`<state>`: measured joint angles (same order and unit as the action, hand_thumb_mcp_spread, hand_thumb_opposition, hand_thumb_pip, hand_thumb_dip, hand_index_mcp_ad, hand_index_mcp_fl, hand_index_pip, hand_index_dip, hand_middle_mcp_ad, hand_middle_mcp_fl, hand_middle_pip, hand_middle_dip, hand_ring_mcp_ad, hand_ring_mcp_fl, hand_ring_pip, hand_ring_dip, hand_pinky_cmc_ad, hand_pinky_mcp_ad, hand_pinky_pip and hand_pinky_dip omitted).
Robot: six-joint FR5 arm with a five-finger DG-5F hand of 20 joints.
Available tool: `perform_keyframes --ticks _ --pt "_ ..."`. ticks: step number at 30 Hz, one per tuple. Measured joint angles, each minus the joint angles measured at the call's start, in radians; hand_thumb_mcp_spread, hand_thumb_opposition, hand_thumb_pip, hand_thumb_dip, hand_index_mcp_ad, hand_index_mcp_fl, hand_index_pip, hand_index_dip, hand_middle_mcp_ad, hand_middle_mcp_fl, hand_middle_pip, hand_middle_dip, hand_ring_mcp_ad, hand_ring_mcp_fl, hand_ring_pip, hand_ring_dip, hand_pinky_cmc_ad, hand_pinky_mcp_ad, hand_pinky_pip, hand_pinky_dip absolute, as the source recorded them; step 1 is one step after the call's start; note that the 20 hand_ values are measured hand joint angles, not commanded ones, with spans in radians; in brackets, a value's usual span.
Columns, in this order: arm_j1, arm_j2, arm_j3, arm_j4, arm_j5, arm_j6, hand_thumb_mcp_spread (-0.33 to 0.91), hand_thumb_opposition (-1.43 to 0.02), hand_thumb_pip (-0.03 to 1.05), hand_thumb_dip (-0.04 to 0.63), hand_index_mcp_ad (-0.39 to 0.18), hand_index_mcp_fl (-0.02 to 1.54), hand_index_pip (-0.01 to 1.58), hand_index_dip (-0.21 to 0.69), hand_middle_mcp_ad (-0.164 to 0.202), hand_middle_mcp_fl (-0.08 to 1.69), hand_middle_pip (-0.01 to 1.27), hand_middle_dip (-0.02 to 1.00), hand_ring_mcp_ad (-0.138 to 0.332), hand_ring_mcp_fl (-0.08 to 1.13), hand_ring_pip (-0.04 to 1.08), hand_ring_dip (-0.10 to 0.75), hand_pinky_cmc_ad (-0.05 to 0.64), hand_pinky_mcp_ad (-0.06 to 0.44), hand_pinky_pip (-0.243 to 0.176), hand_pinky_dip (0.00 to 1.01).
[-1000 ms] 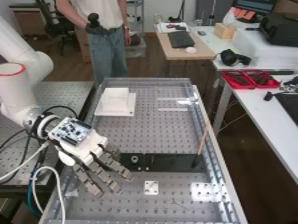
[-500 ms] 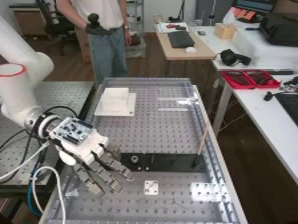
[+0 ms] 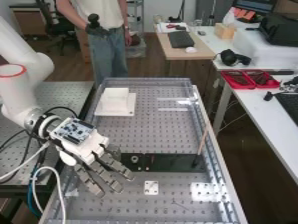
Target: Grab the larger nut and place it in the white container
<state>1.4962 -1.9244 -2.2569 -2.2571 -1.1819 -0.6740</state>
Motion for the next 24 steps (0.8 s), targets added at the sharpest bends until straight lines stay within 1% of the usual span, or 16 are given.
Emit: perform_keyframes --ticks 4,6,9,11,13,21,22,24 --pt "-0.001 -0.001 0.000 0.000 0.000 -0.005 0.32 -0.88 0.80 0.220 -0.176 0.01 1.55 0.168 0.051 0.02 0.12 0.22 0.164 0.00 0.14 0.152 0.391 0.312 -0.094 0.62" --pt "-0.001 -0.001 -0.001 0.001 0.000 -0.006 0.32 -0.88 0.80 0.237 -0.176 0.01 1.54 0.164 0.051 0.02 0.12 0.22 0.164 0.00 0.14 0.152 0.391 0.312 -0.094 0.62" --pt "-0.001 -0.002 -0.001 0.001 0.001 -0.008 0.32 -0.88 0.80 0.237 -0.176 0.01 1.55 0.168 0.051 0.02 0.12 0.22 0.164 0.00 0.14 0.152 0.391 0.312 -0.094 0.62" --pt "-0.001 -0.003 -0.001 0.002 0.001 -0.009 0.32 -0.88 0.80 0.237 -0.176 0.01 1.55 0.154 0.051 0.02 0.12 0.22 0.164 0.00 0.13 0.148 0.391 0.312 -0.094 0.63" --pt "-0.001 -0.004 -0.001 0.003 0.001 -0.009 0.32 -0.88 0.80 0.237 -0.176 0.01 1.55 0.152 0.051 0.02 0.12 0.22 0.164 0.00 0.16 0.148 0.391 0.312 -0.094 0.64" --pt "0.003 -0.009 0.000 0.008 0.001 -0.007 0.32 -0.88 0.80 0.237 -0.176 0.01 1.55 0.155 0.052 0.02 0.12 0.21 0.164 0.00 0.16 0.138 0.387 0.312 -0.094 0.64" --pt "0.003 -0.009 0.001 0.009 0.001 -0.008 0.32 -0.88 0.80 0.237 -0.176 0.01 1.55 0.155 0.051 0.02 0.12 0.21 0.154 0.00 0.15 0.138 0.384 0.312 -0.091 0.64" --pt "0.003 -0.009 0.001 0.011 0.001 -0.008 0.32 -0.88 0.80 0.237 -0.176 0.01 1.55 0.140 0.051 0.02 0.12 0.21 0.148 0.00 0.15 0.138 0.384 0.312 -0.091 0.64"
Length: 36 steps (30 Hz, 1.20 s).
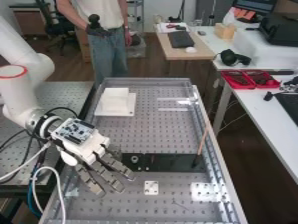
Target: Grab the larger nut and place it in the white container
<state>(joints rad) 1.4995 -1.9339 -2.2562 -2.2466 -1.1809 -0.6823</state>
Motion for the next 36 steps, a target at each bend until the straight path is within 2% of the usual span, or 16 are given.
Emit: perform_keyframes --ticks 8,19,24,26,29,36 --pt "0.003 -0.002 -0.001 0.005 0.009 -0.001 0.31 -0.88 0.80 0.237 -0.175 0.10 1.55 0.112 0.051 0.02 0.12 0.21 0.147 0.00 0.15 0.138 0.384 0.311 -0.091 0.64" --pt "0.011 -0.003 -0.005 0.012 0.025 0.000 0.31 -0.88 0.80 0.237 -0.176 0.10 1.54 0.108 0.051 0.02 0.12 0.21 0.147 0.00 0.17 0.134 0.380 0.312 -0.091 0.65" --pt "0.013 -0.002 -0.008 0.020 0.030 0.002 0.31 -0.88 0.80 0.237 -0.166 0.14 1.54 0.112 0.052 0.02 0.12 0.20 0.147 0.00 0.17 0.124 0.380 0.312 -0.091 0.65" --pt "0.013 0.000 -0.008 0.021 0.030 0.002 0.31 -0.88 0.80 0.234 -0.150 0.16 1.53 0.079 0.052 0.02 0.12 0.20 0.147 0.00 0.17 0.122 0.380 0.312 -0.091 0.67" --pt "0.011 0.005 -0.008 0.024 0.026 -0.003 0.30 -0.88 0.79 0.237 -0.126 0.20 1.52 0.079 0.051 0.02 0.12 0.20 0.147 0.00 0.17 0.122 0.379 0.312 -0.091 0.67" --pt "0.006 0.014 -0.001 0.030 0.010 -0.014 0.30 -0.88 0.79 0.237 -0.126 0.21 1.52 0.079 0.051 0.02 0.12 0.20 0.148 0.00 0.17 0.122 0.367 0.312 -0.091 0.67"
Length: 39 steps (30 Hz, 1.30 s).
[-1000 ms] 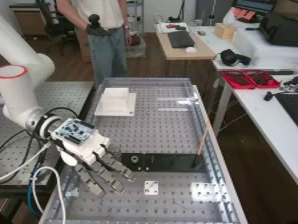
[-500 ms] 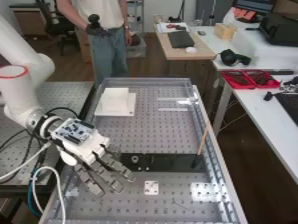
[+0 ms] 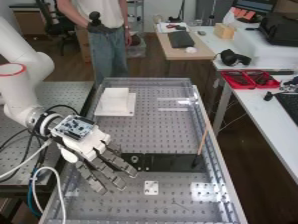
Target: Grab the larger nut and place it in the white container
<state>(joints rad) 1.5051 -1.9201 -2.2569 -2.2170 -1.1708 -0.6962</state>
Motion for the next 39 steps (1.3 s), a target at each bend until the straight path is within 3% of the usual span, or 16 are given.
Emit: perform_keyframes --ticks 9,15,20,32,39 --pt "0.009 0.046 0.001 0.008 -0.031 -0.019 0.30 -0.88 0.79 0.237 -0.126 0.21 1.52 0.079 0.051 0.02 0.12 0.20 0.148 0.00 0.17 0.126 0.361 0.312 -0.091 0.68" --pt "0.032 0.116 0.001 -0.004 -0.116 -0.035 0.30 -0.88 0.79 0.237 -0.127 0.21 1.52 0.079 0.051 0.02 0.12 0.20 0.145 0.00 0.17 0.126 0.365 0.312 -0.091 0.68" --pt "0.060 0.161 0.017 -0.043 -0.254 -0.033 0.30 -0.88 0.79 0.237 -0.127 0.21 1.52 0.079 0.051 0.02 0.12 0.20 0.145 0.00 0.17 0.126 0.365 0.312 -0.091 0.68" --pt "0.103 0.165 0.101 -0.184 -0.628 0.033 0.30 -0.88 0.79 0.237 -0.126 0.21 1.52 0.079 0.051 0.02 0.12 0.20 0.140 0.00 0.17 0.122 0.353 0.312 -0.094 0.68" --pt "0.135 0.159 0.116 -0.223 -0.727 0.060 0.31 -0.88 0.79 0.237 -0.126 0.21 1.53 0.079 0.049 0.02 0.12 0.20 0.134 0.00 0.17 0.126 0.353 0.312 -0.094 0.68"
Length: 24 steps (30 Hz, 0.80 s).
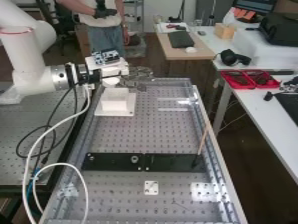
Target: Grab the larger nut and place it in the white container
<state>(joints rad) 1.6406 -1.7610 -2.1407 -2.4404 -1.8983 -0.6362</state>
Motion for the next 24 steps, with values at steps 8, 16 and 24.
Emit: perform_keyframes --ticks 8,16,24 --pt "0.036 0.002 -0.038 0.016 -0.015 0.014 0.27 -0.88 0.79 0.237 -0.126 0.25 1.53 0.056 0.051 0.02 0.12 0.20 0.133 0.00 0.17 0.126 0.353 0.312 -0.094 0.68" --pt "0.084 -0.002 -0.077 0.047 0.027 0.032 0.27 -0.88 0.79 0.237 -0.124 0.27 1.52 0.016 0.051 0.02 0.12 0.18 0.134 0.00 0.17 0.122 0.353 0.311 -0.091 0.68" --pt "0.112 -0.027 -0.094 0.065 0.093 0.025 0.27 -0.88 0.79 0.237 -0.124 0.27 1.53 0.010 0.051 0.02 0.12 0.18 0.131 0.00 0.19 0.120 0.353 0.312 -0.091 0.68"
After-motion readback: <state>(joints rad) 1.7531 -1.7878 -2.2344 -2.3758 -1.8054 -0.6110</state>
